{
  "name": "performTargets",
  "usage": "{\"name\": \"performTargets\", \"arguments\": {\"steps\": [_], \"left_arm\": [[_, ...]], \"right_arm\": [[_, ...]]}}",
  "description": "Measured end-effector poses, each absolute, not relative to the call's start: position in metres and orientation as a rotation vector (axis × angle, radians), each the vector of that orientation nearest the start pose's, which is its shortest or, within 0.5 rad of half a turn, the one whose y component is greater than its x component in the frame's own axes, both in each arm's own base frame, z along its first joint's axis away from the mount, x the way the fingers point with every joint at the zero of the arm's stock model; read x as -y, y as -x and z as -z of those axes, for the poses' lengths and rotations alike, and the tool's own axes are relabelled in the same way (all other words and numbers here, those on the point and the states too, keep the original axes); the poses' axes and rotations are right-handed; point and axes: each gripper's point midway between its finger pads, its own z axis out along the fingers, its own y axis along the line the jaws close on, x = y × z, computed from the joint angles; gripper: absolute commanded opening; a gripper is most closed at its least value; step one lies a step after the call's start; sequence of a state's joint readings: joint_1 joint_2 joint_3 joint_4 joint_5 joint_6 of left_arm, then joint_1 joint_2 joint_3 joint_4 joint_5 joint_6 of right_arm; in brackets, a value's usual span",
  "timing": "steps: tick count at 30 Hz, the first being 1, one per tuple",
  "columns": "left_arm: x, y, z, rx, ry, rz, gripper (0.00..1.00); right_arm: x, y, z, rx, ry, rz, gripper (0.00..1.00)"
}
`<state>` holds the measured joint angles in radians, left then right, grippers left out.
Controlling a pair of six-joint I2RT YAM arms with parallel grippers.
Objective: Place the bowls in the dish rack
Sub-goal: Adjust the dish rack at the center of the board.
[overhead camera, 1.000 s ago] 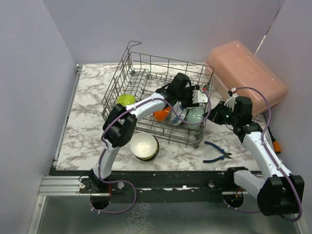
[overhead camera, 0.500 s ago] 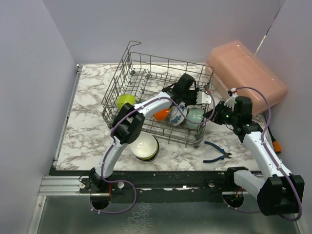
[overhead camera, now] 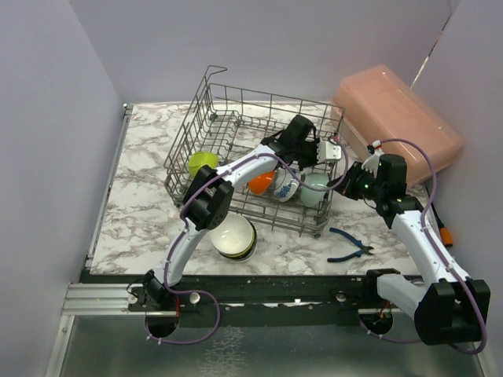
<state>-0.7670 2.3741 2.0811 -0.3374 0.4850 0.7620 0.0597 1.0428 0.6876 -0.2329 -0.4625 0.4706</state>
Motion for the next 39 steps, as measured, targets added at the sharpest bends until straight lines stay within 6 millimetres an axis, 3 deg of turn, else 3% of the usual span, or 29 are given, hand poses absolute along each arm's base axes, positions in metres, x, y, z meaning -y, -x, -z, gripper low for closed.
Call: {"name": "performTargets", "arguments": {"steps": [23,39], "left_arm": [[0.484,-0.443,-0.126,-1.496,-1.481,0.918,0.00],[0.481,-0.453,-0.126,-1.554,-1.397,0.948,0.00]], "right_arm": [[-0.110,-0.315,-0.158,-2.175,-0.184,-0.782,0.00],[-0.109,-0.321,-0.158,-2.163,-0.188,-0.769,0.00]]}}
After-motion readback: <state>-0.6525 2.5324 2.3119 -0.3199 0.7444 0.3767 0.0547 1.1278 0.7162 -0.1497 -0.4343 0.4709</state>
